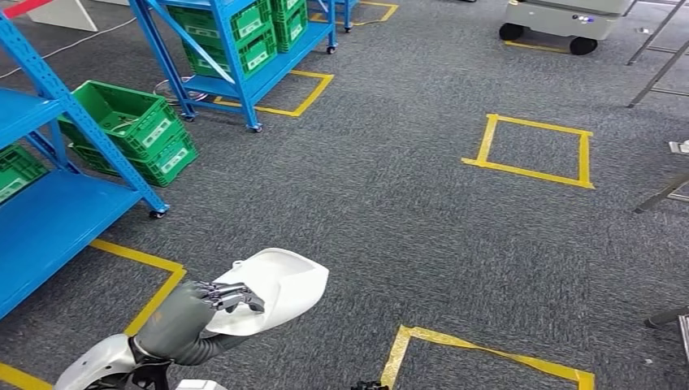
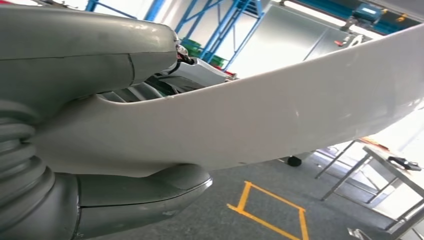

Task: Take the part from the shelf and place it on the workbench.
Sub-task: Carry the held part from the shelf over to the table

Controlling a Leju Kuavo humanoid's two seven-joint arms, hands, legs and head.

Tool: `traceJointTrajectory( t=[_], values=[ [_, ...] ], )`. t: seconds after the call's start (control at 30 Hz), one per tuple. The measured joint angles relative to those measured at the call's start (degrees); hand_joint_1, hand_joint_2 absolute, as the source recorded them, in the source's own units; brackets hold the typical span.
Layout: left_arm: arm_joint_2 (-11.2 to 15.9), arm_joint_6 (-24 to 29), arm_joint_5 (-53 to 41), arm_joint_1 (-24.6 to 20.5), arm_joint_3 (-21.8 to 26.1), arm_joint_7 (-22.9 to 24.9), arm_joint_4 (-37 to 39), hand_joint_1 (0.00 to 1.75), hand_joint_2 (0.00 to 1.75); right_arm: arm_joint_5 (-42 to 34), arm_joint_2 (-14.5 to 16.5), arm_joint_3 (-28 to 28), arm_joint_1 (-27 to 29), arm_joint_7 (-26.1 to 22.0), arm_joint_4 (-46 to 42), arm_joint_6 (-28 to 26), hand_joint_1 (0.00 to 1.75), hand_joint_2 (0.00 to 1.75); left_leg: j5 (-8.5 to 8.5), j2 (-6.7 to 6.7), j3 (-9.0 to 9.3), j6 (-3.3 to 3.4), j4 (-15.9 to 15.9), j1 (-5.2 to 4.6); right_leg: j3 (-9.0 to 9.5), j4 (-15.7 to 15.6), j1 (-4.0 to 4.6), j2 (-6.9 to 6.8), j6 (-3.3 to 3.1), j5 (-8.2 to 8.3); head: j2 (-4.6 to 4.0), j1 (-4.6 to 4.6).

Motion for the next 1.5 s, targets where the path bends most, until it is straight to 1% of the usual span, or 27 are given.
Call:
traceJointTrajectory(
  t=[0.07,0.13,0.2,0.23,0.3,0.33,0.37,0.4,0.47,0.5,0.53,0.63,0.67,0.7,0.77,0.8,0.87,0.9,0.97,1.0,1.03,1.13,1.17,1.3,1.37,1.43,1.5],
  values=[
    [0.0,0.1,-0.2,0.1,0.0,0.0,0.0,1.75,1.75,0.5,1.2,-1.8,0.0,-0.3,0.0,0.7,0.00,0.00,-2.04,0.87,2.32,-0.60,-0.1,0.29,1.70,-7.5,-0.01,-2.10,0.17,5.37,0.00,0.09],
    [0.1,0.1,-0.4,0.3,0.0,0.0,0.0,1.75,1.75,0.6,2.1,-2.8,-0.2,-0.4,0.0,1.1,0.00,0.00,-3.66,1.78,4.17,-1.39,-1.1,0.12,2.99,-11.5,0.20,-3.47,-0.68,9.50,0.01,0.12],
    [0.2,0.1,-0.6,0.3,0.1,-0.1,-0.1,1.75,1.75,0.5,2.8,-3.5,-0.4,-0.5,0.0,1.2,0.00,0.00,-2.79,2.34,4.91,-2.30,-1.2,-0.17,3.70,-11.9,0.20,-2.39,-1.87,9.23,0.01,0.03],
    [0.2,0.1,-0.7,0.2,0.1,-0.1,-0.1,1.75,1.75,0.5,3.1,-3.9,-0.5,-0.6,-0.1,1.2,0.00,0.00,-1.36,2.07,4.07,-2.60,0.9,-0.18,4.20,-12.3,0.06,-1.65,-2.29,8.85,0.02,-0.07],
    [0.2,0.1,-0.8,0.1,0.1,-0.3,-0.1,1.75,1.75,0.5,3.5,-4.4,-0.5,-0.8,0.0,1.2,0.00,0.00,1.25,0.35,-1.26,-2.75,9.8,-0.10,6.01,-13.1,-0.13,-0.44,-3.05,7.67,0.02,-0.19],
    [0.3,0.0,-0.9,0.1,0.0,-0.3,-0.1,1.75,1.75,0.5,3.7,-4.6,-0.6,-0.9,0.0,1.2,0.00,0.00,0.87,-0.64,-4.98,-2.71,14.6,-0.06,7.11,-13.5,-0.17,0.17,-3.33,6.90,0.02,-0.25],
    [0.4,0.0,-0.9,0.3,0.0,-0.3,-0.1,1.75,1.75,0.5,3.9,-4.8,-0.6,-0.9,0.0,1.2,0.00,0.00,-0.94,-1.28,-8.57,-2.71,18.1,-0.06,8.34,-13.8,-0.16,0.83,-3.52,6.02,0.02,-0.30],
    [0.5,0.0,-0.9,0.4,0.0,-0.4,-0.1,1.75,1.75,0.4,4.0,-4.9,-0.6,-0.9,0.0,1.2,0.00,0.00,-3.93,-1.57,-11.63,-2.76,20.0,-0.07,9.68,-14.0,-0.15,1.52,-3.62,5.09,0.02,-0.28],
    [0.6,-0.2,-0.8,0.6,0.0,-0.5,-0.1,1.75,1.75,0.4,4.2,-5.1,-0.5,-0.9,0.0,1.2,0.00,0.00,-9.73,-1.77,-16.05,-2.82,20.0,-0.05,12.75,-14.1,-0.14,2.97,-3.61,3.26,0.02,-0.30],
    [0.6,-0.4,-0.5,0.6,0.0,-0.7,-0.1,1.75,1.75,0.4,4.2,-5.1,-0.5,-0.9,0.0,1.2,0.00,0.00,-10.77,-1.89,-17.50,-2.81,18.6,-0.04,14.34,-14.1,-0.12,3.69,-3.53,2.38,0.02,-0.31],
    [0.6,-0.7,0.0,0.6,0.0,-0.9,-0.1,1.75,1.75,0.4,4.3,-5.1,-0.5,-0.9,0.0,1.2,0.00,0.00,-9.38,-2.27,-18.58,-2.75,16.5,-0.01,15.70,-14.1,-0.11,4.37,-3.41,1.49,0.01,-0.34],
    [0.5,-1.7,1.5,0.7,-0.1,-1.4,0.0,1.75,1.75,1.2,4.5,-5.3,-1.0,-1.0,0.3,1.6,0.00,0.00,6.63,-4.91,-20.87,-2.37,7.7,0.06,17.47,-13.4,-0.09,6.08,-2.84,-1.07,-0.01,-0.45],
    [0.5,-2.1,1.9,0.8,-0.1,-1.6,0.0,1.75,1.75,1.4,4.6,-5.4,-1.2,-1.1,0.4,1.9,0.00,0.00,10.86,-5.46,-21.16,-2.24,5.9,-0.01,17.50,-13.1,-0.12,6.55,-2.62,-1.89,-0.01,-0.46],
    [0.4,-2.3,2.4,0.7,-0.1,-1.9,0.0,1.75,1.75,1.7,4.6,-5.5,-1.4,-1.1,0.6,2.3,0.00,0.00,12.50,-5.44,-21.07,-2.10,5.0,-0.18,17.57,-13.0,-0.14,7.03,-2.42,-2.62,0.00,-0.52],
    [0.2,-2.9,3.4,0.3,-0.1,-2.5,0.1,1.75,1.75,2.7,4.7,-5.8,-1.7,-0.9,1.0,3.9,0.00,0.00,13.92,-4.93,-20.62,-1.52,5.1,-0.31,18.04,-13.1,-0.35,7.70,-1.98,-3.80,0.01,-0.48],
    [0.1,-3.1,3.8,-0.1,-0.1,-2.8,0.1,1.75,1.75,3.5,4.8,-5.9,-1.8,-0.7,1.3,5.0,0.00,0.00,14.20,-4.51,-20.45,-1.13,5.0,-0.33,18.20,-12.8,-0.37,7.06,-1.77,-4.49,0.01,-0.47],
    [-0.1,-3.4,4.3,-0.6,-0.1,-3.2,0.2,1.75,1.75,5.3,4.8,-6.4,-2.2,-1.1,1.9,6.3,0.00,0.00,14.06,-3.53,-20.22,-0.32,4.8,-0.32,16.94,-9.5,-0.21,4.00,-1.26,-7.49,0.01,-0.40],
    [-0.1,-3.4,4.4,-0.5,-0.1,-3.3,0.2,1.75,1.75,5.7,4.8,-6.6,-2.3,-2.3,1.9,5.8,0.00,0.00,13.84,-3.02,-20.15,-0.05,4.8,-0.38,15.33,-6.4,-0.12,2.20,-1.03,-9.59,0.01,-0.39],
    [-0.2,-3.3,4.3,-0.1,0.0,-2.9,0.2,1.75,1.75,5.7,4.9,-7.1,-2.6,-6.0,1.1,3.0,0.00,0.00,13.41,-1.97,-20.07,0.29,4.9,-0.48,11.83,-0.2,-0.11,0.70,-0.66,-12.17,0.01,-0.40],
    [-0.2,-3.3,4.1,0.1,0.1,-2.7,0.2,1.75,1.75,5.8,4.9,-7.5,-2.7,-7.8,0.4,1.9,0.00,0.00,13.25,-1.48,-20.03,0.35,4.9,-0.51,11.00,0.8,-0.12,0.51,-0.59,-11.72,0.01,-0.40],
    [-0.2,-3.3,3.9,0.3,0.2,-2.4,0.2,1.75,1.75,6.1,4.9,-8.0,-2.7,-9.3,-0.5,1.4,0.00,0.00,13.15,-1.10,-19.97,0.37,4.9,-0.53,11.26,-0.4,-0.11,0.42,-0.60,-10.09,0.01,-0.39],
    [-0.3,-3.2,3.5,0.8,0.7,-1.9,0.2,1.75,1.75,7.4,4.9,-9.2,-3.3,-11.5,-3.1,3.0,0.00,0.00,13.15,-0.34,-19.60,0.21,4.9,-0.60,15.79,-10.9,0.08,-0.89,-0.98,-3.65,0.00,-0.40],
    [-0.4,-3.2,3.5,1.0,0.9,-1.8,0.1,1.75,1.75,7.7,4.9,-9.6,-3.5,-11.9,-3.8,3.7,0.00,0.00,13.27,-0.17,-19.42,0.01,4.9,-0.60,16.66,-13.1,0.19,-1.36,-1.13,-2.48,0.01,-0.36],
    [-0.8,-3.1,3.5,1.4,1.4,-1.8,0.1,1.75,1.75,8.0,4.9,-10.5,-4.3,-12.7,-5.5,5.4,0.00,0.00,13.52,0.02,-19.05,-1.49,4.6,-0.36,16.18,-14.4,0.33,-0.74,-2.26,-0.70,0.01,-0.26],
    [-0.9,-3.1,3.6,1.6,1.6,-1.8,0.1,1.75,1.75,8.0,4.9,-10.8,-4.4,-12.7,-5.9,5.6,0.00,0.00,9.79,-0.76,-19.95,-2.20,7.6,-0.26,15.61,-14.8,0.09,-0.22,-2.98,0.64,0.00,-0.32],
    [-1.0,-3.1,3.6,1.8,1.8,-1.7,0.1,1.75,1.75,8.0,4.9,-10.9,-4.5,-12.7,-6.2,5.7,0.00,0.00,4.06,-1.41,-21.87,-2.59,15.0,-0.17,14.59,-14.7,0.04,0.40,-3.27,1.81,0.00,-0.37],
    [-1.0,-3.1,3.6,1.9,1.9,-1.7,0.1,1.75,1.75,7.9,4.9,-10.9,-4.6,-12.8,-6.2,5.8,0.00,0.00,1.42,-1.61,-22.40,-2.68,20.4,-0.14,13.19,-14.7,0.04,1.18,-3.23,2.96,0.00,-0.35]
  ],
)
